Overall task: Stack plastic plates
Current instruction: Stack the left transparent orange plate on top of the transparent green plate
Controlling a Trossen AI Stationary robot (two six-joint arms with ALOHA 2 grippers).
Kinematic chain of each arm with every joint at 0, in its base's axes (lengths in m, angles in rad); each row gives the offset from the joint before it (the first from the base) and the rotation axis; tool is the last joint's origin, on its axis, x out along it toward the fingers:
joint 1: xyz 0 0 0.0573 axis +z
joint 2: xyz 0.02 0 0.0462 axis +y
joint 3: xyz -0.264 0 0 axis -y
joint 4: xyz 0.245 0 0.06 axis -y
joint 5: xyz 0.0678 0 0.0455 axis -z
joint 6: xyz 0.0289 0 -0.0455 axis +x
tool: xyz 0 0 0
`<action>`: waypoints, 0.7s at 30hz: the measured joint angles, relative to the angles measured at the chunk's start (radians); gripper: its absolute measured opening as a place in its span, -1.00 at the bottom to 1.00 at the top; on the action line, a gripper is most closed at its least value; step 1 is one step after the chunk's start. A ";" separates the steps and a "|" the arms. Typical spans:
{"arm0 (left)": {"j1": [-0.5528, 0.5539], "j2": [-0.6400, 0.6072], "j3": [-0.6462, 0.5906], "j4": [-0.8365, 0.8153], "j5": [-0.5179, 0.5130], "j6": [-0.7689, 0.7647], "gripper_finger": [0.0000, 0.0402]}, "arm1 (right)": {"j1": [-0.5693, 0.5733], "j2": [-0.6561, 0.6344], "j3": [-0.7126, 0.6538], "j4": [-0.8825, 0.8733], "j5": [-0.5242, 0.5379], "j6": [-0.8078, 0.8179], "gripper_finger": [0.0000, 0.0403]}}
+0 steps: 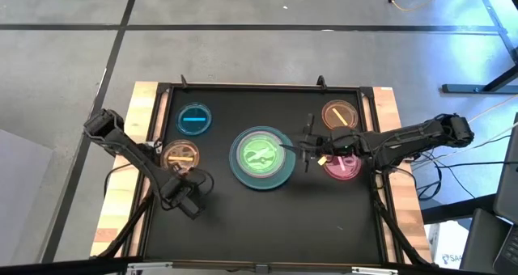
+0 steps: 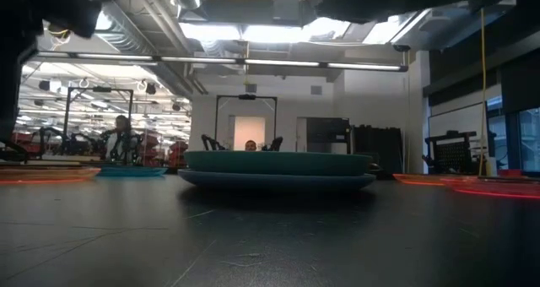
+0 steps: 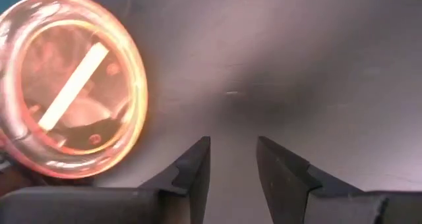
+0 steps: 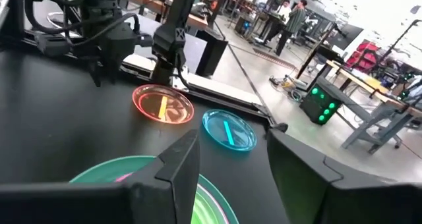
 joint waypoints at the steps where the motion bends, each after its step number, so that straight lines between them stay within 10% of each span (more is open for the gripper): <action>1: 0.007 0.000 -0.014 -0.001 0.004 0.001 -0.42 | 0.000 0.007 0.000 0.001 0.000 0.001 -0.15; 21: 0.156 -0.007 -0.360 0.144 -0.032 0.145 -0.42 | 0.002 0.056 0.000 0.006 0.000 0.054 -0.15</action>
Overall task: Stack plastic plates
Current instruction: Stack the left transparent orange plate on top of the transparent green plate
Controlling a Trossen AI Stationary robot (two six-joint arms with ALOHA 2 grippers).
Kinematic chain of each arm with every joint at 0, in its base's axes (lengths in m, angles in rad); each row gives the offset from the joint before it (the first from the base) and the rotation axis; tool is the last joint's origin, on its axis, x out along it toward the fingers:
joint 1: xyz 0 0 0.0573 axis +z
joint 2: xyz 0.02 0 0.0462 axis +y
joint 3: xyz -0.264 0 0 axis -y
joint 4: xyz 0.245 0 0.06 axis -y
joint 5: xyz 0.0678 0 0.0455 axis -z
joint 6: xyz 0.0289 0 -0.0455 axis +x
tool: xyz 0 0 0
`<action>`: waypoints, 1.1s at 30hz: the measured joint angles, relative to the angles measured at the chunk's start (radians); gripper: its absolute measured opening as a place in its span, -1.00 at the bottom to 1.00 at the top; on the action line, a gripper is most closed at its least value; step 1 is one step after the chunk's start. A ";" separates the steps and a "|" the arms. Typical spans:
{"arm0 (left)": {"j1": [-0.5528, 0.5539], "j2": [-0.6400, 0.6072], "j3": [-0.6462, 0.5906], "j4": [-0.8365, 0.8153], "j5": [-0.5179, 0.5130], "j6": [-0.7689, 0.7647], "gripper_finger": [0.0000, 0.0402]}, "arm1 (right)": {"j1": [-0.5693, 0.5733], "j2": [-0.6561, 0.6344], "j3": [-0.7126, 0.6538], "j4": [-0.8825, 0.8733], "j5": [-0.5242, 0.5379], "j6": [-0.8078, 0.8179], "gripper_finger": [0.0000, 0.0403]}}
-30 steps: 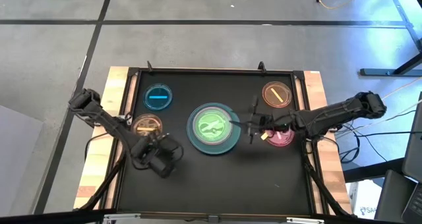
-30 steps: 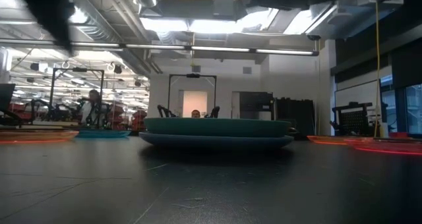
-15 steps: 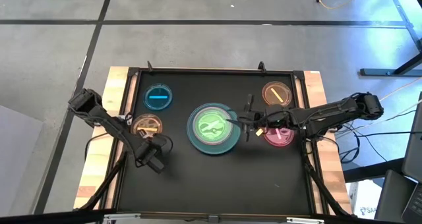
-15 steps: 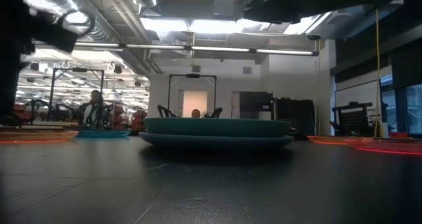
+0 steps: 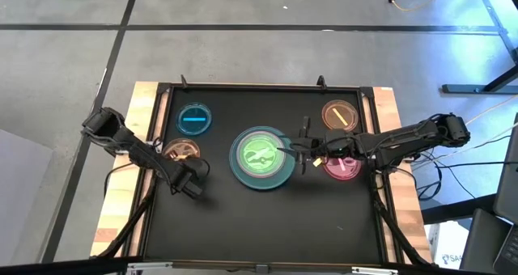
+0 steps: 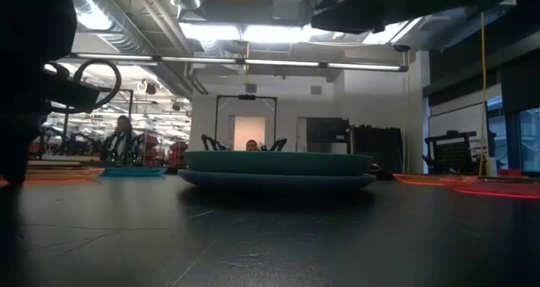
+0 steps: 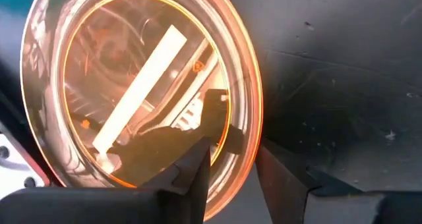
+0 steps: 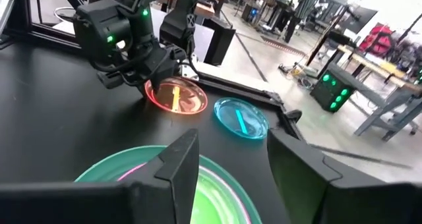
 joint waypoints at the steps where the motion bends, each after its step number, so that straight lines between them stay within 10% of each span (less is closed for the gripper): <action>1: 0.002 0.000 -0.003 0.008 -0.003 0.020 -0.42 | 0.000 0.000 0.000 -0.008 0.000 0.010 -0.15; 12: 0.006 0.008 0.008 0.019 -0.034 0.103 -0.95 | 0.023 0.001 0.000 -0.070 0.017 0.085 -0.15; 33: -0.031 0.009 0.462 -0.070 -0.327 0.367 -0.99 | 0.053 -0.002 0.000 -0.036 0.061 0.030 -0.15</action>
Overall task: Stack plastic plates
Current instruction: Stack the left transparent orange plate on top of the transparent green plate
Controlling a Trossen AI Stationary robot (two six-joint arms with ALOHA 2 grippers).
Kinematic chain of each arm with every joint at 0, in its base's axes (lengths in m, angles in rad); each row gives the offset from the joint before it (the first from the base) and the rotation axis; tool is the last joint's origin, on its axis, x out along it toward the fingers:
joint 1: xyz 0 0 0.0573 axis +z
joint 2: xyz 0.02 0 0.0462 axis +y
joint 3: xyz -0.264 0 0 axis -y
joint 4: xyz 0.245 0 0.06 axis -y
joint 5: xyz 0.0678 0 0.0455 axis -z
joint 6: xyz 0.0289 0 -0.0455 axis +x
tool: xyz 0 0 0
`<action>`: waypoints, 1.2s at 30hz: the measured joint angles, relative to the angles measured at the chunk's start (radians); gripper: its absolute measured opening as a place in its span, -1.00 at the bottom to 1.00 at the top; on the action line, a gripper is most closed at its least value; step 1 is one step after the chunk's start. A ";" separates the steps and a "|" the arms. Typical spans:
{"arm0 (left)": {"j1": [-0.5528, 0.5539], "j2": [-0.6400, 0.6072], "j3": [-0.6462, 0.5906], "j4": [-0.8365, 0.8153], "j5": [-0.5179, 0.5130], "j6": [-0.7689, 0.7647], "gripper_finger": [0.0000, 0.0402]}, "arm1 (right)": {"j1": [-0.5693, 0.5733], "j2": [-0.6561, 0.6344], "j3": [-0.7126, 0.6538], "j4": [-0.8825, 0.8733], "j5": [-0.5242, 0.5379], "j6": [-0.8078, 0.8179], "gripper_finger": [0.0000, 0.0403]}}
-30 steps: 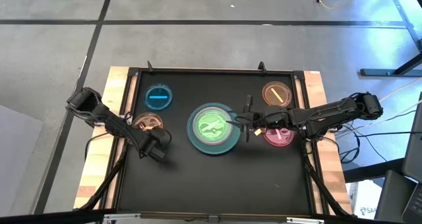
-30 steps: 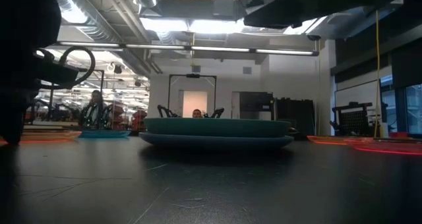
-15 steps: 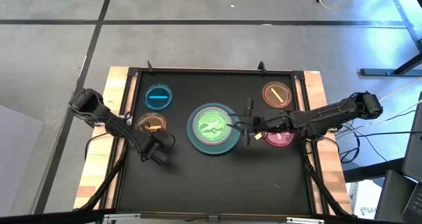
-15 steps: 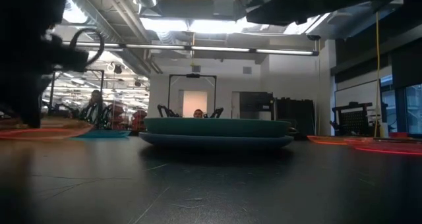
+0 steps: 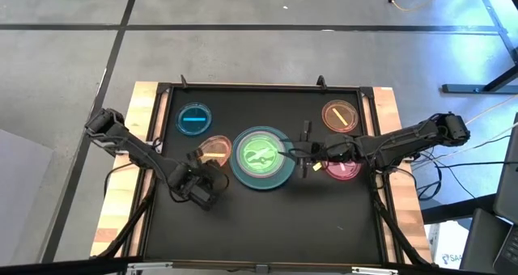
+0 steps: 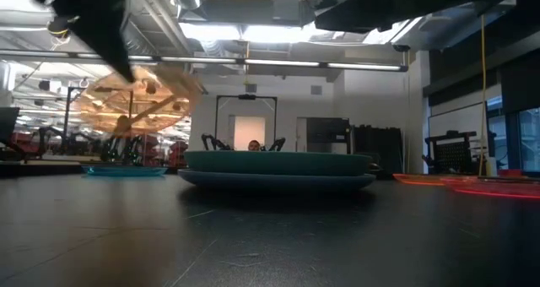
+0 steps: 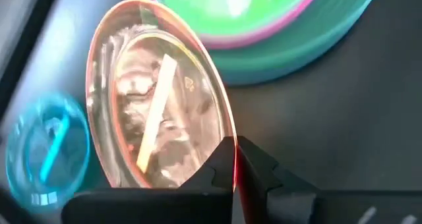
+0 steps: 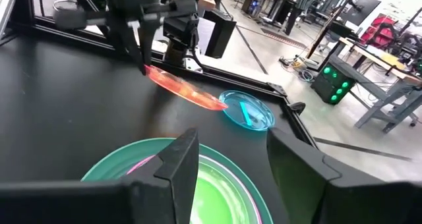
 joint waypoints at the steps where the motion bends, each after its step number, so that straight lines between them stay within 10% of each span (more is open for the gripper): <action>1: 0.000 -0.001 0.015 0.016 -0.021 0.026 -0.99 | 0.001 0.000 0.000 0.000 0.000 0.003 -0.15; 10: 0.038 0.000 0.015 0.340 -0.105 0.401 -0.99 | 0.095 0.000 0.000 -0.002 0.043 0.020 -0.15; 20: 0.136 0.101 -0.005 0.552 -0.041 0.668 -0.99 | 0.277 -0.042 0.001 -0.041 0.402 -0.006 -0.15; 36: 0.323 0.250 -0.005 0.667 0.109 0.859 -0.99 | 0.386 -0.053 0.001 -0.115 0.631 0.002 -0.15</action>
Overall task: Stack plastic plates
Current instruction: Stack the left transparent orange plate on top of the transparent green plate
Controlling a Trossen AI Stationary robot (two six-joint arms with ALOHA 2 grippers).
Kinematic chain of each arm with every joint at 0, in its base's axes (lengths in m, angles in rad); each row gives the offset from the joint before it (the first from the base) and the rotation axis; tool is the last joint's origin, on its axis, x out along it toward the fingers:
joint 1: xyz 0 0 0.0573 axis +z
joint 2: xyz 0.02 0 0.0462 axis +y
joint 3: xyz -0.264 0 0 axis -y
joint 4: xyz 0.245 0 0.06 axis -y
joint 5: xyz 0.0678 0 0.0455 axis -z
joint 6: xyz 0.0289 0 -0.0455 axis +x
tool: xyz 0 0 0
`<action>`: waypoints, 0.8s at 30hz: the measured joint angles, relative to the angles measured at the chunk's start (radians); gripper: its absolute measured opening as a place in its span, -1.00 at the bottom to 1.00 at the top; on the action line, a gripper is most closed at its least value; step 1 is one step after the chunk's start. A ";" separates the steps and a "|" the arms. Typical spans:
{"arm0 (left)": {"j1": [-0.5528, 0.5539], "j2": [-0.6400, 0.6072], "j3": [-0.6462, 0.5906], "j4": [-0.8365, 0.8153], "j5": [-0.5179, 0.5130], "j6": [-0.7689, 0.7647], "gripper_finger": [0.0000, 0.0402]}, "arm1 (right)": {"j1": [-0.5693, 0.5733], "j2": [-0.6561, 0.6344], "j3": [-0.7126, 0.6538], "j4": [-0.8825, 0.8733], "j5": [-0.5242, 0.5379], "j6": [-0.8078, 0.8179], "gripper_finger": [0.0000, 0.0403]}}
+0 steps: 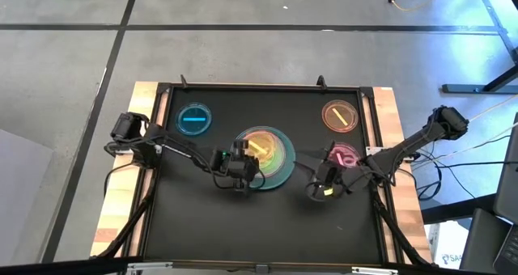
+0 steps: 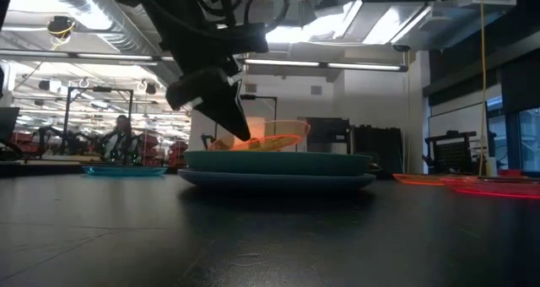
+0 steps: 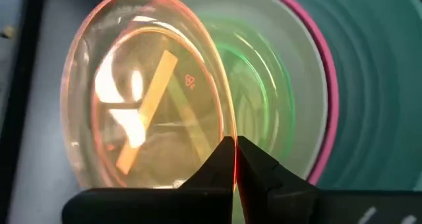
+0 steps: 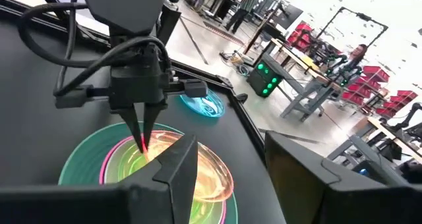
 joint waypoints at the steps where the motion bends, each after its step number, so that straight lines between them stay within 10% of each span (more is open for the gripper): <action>1: 0.004 0.000 0.000 -0.001 0.017 -0.001 -0.99 | 0.000 0.000 0.000 -0.002 0.000 0.000 -0.15; 24: 0.022 0.004 0.000 0.025 0.166 -0.028 -0.71 | -0.007 0.001 -0.001 -0.067 -0.078 0.110 -0.15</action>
